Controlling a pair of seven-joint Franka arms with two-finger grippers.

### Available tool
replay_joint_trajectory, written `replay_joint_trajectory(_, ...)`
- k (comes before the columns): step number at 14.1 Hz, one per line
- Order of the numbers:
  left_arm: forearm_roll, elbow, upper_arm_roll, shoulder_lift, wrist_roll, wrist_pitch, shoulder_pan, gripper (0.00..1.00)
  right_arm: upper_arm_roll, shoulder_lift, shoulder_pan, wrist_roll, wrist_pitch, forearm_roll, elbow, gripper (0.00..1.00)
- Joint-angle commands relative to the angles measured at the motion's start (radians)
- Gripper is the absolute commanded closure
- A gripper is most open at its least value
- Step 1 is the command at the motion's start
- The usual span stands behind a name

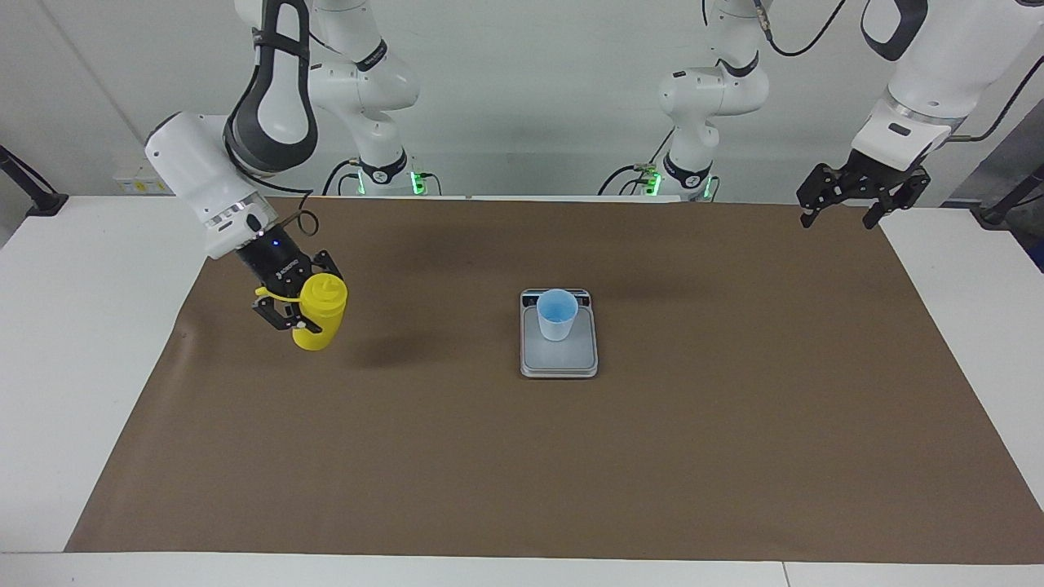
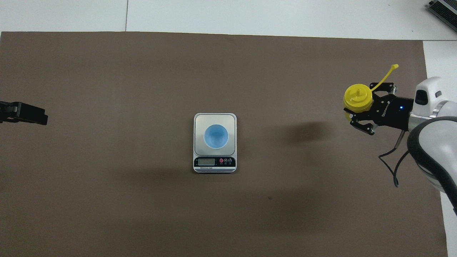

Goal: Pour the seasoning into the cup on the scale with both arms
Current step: 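Lift the yellow bottle with the right gripper and carry it toward the cup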

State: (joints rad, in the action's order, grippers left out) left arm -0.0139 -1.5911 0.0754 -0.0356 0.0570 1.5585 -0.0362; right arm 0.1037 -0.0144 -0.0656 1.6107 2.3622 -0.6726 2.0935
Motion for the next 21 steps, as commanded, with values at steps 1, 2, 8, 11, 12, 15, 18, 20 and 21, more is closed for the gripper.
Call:
replay_joint_trajectory(1,-0.011,0.000,0.007,-0.003,0.003,-0.015,-0.014,0.00,-0.004,0.014,-0.043,-0.129,-0.011,0.138,-0.065,1.00)
replay_joint_trajectory(2,-0.011,0.000,0.009,-0.003,0.003,-0.015,-0.014,0.00,-0.003,0.014,-0.068,-0.153,-0.006,0.162,-0.066,1.00)
replay_joint_trajectory(8,-0.011,0.000,0.009,-0.003,0.003,-0.017,-0.016,0.00,-0.004,0.054,-0.255,-0.512,0.083,0.471,-0.095,1.00)
replay_joint_trajectory(11,-0.011,0.000,0.007,-0.003,0.003,-0.017,-0.016,0.00,-0.004,0.103,-0.350,-0.592,0.146,0.605,-0.124,1.00)
replay_joint_trajectory(12,-0.011,0.000,0.007,-0.003,0.003,-0.017,-0.016,0.00,-0.004,0.109,-0.376,-0.610,0.161,0.667,-0.124,1.00)
replay_joint_trajectory(15,-0.011,0.000,0.007,-0.003,0.003,-0.015,-0.016,0.00,-0.004,0.132,-0.454,-0.708,0.181,0.905,-0.125,1.00)
replay_joint_trajectory(18,-0.011,0.000,0.007,-0.001,0.003,-0.017,-0.016,0.00,-0.004,0.146,-0.514,-0.843,0.160,1.112,-0.125,1.00)
replay_joint_trajectory(20,-0.011,0.000,0.007,-0.003,0.003,-0.017,-0.016,0.00,-0.004,0.149,-0.531,-0.844,0.126,1.206,-0.124,1.00)
replay_joint_trajectory(21,-0.011,0.000,0.007,-0.003,0.003,-0.015,-0.016,0.00,-0.004,0.148,-0.534,-0.844,0.120,1.247,-0.124,1.00)
